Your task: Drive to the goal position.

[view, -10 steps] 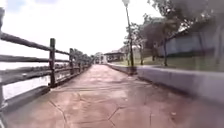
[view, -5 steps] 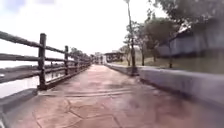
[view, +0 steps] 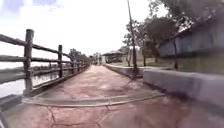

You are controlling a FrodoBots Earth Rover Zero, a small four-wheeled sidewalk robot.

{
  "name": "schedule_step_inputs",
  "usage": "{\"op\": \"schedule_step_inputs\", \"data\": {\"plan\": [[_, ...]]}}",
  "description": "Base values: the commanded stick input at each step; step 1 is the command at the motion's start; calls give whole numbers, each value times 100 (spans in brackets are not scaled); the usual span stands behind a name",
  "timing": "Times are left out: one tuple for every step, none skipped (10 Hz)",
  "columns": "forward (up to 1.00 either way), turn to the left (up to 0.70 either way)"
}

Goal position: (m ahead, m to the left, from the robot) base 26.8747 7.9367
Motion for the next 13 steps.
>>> {"op": "schedule_step_inputs", "data": {"plan": [[100, 0], [100, 0], [100, 0], [100, 3], [100, 15], [100, 38], [100, 40], [100, 40], [100, 25], [100, 10], [100, 0], [100, 0], [100, 0]]}}
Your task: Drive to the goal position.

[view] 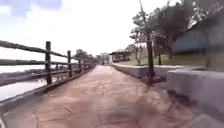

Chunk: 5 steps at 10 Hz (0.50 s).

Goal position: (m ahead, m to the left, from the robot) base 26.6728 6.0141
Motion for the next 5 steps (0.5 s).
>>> {"op": "schedule_step_inputs", "data": {"plan": [[100, 0], [100, 0], [100, 0], [100, 0], [100, 0]]}}
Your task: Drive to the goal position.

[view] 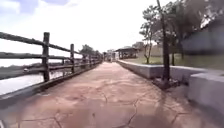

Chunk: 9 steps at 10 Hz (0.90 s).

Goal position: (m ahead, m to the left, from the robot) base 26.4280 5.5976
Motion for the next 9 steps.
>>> {"op": "schedule_step_inputs", "data": {"plan": [[100, 0], [100, 0], [100, 0], [100, 0], [100, 0], [100, 0], [100, 0], [100, 0], [100, 0]]}}
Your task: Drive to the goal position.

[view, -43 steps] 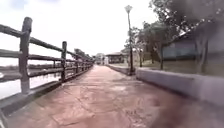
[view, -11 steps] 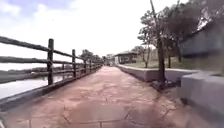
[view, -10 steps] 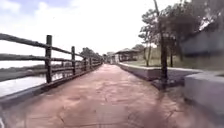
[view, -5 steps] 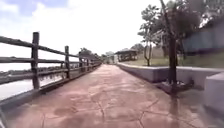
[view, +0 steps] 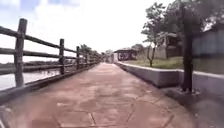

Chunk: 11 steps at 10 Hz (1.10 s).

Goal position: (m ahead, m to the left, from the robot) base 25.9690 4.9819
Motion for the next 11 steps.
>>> {"op": "schedule_step_inputs", "data": {"plan": [[100, 0], [100, 0], [100, 0], [100, 0], [100, 0], [100, 18], [100, 26], [100, 13], [100, 3], [100, 0], [100, 0]]}}
